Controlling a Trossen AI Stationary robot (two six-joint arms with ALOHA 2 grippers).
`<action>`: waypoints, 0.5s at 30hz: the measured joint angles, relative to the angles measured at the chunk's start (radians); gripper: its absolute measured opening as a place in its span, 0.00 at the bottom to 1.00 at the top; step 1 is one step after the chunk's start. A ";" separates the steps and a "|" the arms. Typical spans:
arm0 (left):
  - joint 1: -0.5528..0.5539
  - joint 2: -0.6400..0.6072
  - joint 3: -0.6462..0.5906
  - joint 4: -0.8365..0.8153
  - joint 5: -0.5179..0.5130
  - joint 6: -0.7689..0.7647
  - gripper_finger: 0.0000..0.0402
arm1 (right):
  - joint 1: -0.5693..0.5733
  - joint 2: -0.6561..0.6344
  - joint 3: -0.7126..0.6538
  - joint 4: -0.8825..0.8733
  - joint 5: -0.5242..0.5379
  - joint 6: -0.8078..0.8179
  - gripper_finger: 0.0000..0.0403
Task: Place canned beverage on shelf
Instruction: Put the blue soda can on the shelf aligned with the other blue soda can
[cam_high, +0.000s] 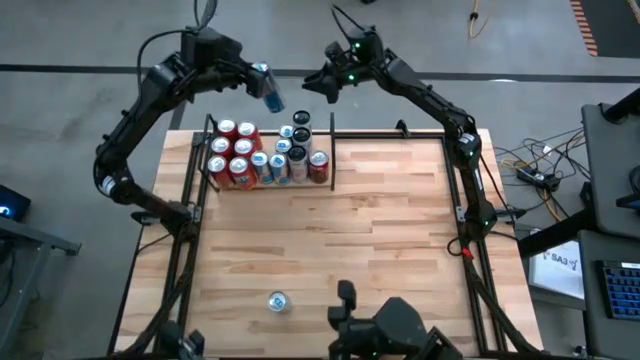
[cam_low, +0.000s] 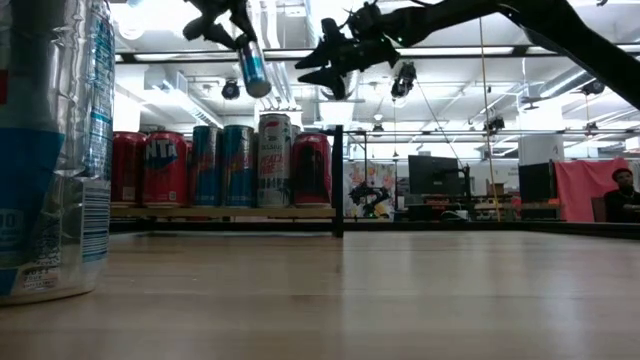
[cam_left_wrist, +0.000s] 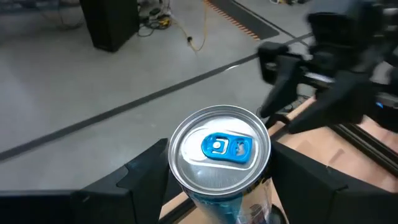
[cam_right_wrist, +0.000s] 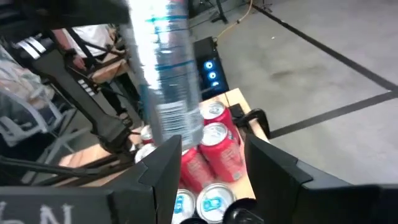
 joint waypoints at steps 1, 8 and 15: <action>-0.024 -0.006 0.000 0.000 -0.025 0.002 0.58 | 0.003 0.000 0.000 0.000 -0.005 -0.001 0.40; -0.182 -0.017 0.000 0.005 -0.213 0.005 0.58 | 0.036 -0.017 0.000 -0.022 -0.165 -0.017 0.47; -0.293 -0.016 0.000 0.054 -0.286 -0.029 0.58 | 0.093 -0.039 0.000 -0.081 -0.159 -0.121 0.52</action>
